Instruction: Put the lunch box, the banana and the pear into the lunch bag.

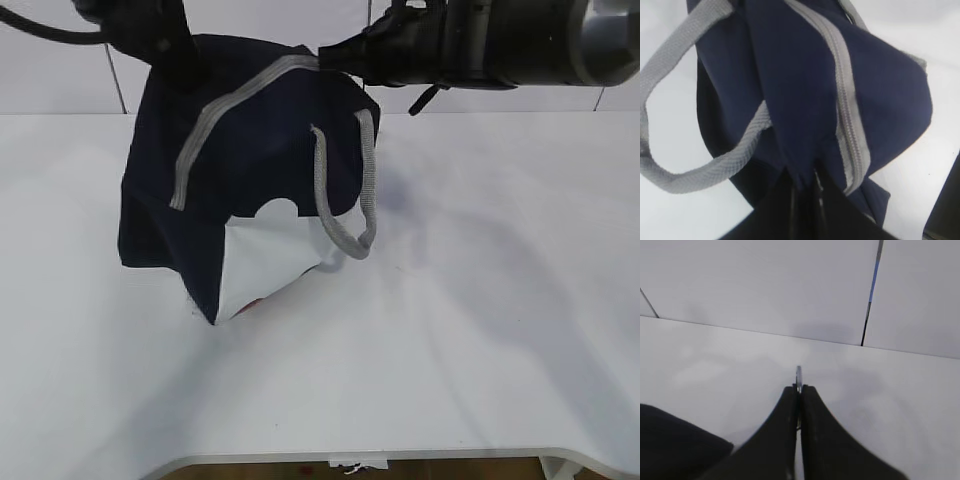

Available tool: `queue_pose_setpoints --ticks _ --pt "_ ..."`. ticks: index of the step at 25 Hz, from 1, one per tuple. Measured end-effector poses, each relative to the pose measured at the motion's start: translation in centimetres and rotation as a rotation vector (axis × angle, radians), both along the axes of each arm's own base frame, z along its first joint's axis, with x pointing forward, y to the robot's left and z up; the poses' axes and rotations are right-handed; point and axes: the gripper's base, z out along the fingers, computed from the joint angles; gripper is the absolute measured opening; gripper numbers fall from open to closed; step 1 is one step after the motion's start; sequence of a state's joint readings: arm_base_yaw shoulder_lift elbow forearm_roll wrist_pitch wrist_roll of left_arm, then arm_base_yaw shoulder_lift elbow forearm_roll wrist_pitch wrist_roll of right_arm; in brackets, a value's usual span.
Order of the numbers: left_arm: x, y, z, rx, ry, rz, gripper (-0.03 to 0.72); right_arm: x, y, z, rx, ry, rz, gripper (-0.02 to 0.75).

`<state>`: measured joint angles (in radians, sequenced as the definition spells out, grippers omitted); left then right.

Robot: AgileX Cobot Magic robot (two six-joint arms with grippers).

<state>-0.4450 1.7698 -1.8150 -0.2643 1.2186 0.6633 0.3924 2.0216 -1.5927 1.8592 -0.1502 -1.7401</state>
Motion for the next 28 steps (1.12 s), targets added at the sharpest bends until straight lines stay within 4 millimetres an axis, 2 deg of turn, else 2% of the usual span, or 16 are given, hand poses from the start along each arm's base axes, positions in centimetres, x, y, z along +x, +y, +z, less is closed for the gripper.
queue_pose_setpoints --ticks 1,2,6,10,14,15,16,17,18,19,20,21,24,28 --pt "0.0 0.0 0.0 0.0 0.0 0.0 -0.006 0.0 0.0 0.0 -0.002 0.001 -0.004 0.001" --pt "0.7 -0.4 -1.3 0.009 0.037 -0.002 -0.006 0.1 -0.2 -0.1 -0.005 0.003 -0.011 0.001" --pt "1.2 -0.7 -2.4 0.013 0.066 -0.003 -0.006 0.3 -0.6 -0.4 -0.011 0.009 -0.024 0.001" --pt "2.2 -1.3 -4.5 0.02 0.143 0.04 -0.006 0.5 -0.6 -1.0 -0.015 0.02 -0.026 0.001" --pt "2.3 -1.3 -4.8 0.017 0.162 0.065 -0.004 0.5 -0.6 -1.1 -0.015 0.022 -0.024 0.001" --pt "2.5 -1.4 -5.0 -0.006 0.205 0.15 0.116 0.5 -0.6 -1.1 -0.015 0.022 -0.024 0.001" --pt "2.4 -1.4 -5.0 -0.009 0.214 0.164 0.174 0.5 -0.6 -1.1 -0.014 0.022 -0.023 0.001" --pt "2.4 -1.4 -5.0 -0.01 0.216 0.168 0.186 0.5 -0.6 -1.1 -0.008 0.023 -0.025 0.001" --pt "2.5 -1.4 -5.0 -0.014 0.221 0.181 0.265 0.5 -0.6 -1.1 -0.005 0.023 -0.024 0.001" --pt "2.5 -1.4 -5.0 -0.014 0.221 0.181 0.265 0.5 -0.6 -1.1 -0.003 0.023 -0.023 0.001" --pt "2.4 -1.3 -4.8 -0.017 0.221 0.187 0.4 0.5 -0.5 -1.1 -0.001 0.023 -0.019 0.001" --pt "2.2 -1.2 -4.1 -0.027 0.207 0.189 0.482 0.5 -0.5 -1.1 0.002 0.023 -0.017 0.001" --pt "2.2 -1.2 -2.6 -0.051 0.168 0.188 0.527 0.5 -0.4 -1.1 0.007 0.022 -0.012 0.001" --pt "2.4 -1.5 -1.2 -0.099 0.133 0.182 0.541 0.5 -0.4 -1.1 0.008 0.022 -0.009 0.001"
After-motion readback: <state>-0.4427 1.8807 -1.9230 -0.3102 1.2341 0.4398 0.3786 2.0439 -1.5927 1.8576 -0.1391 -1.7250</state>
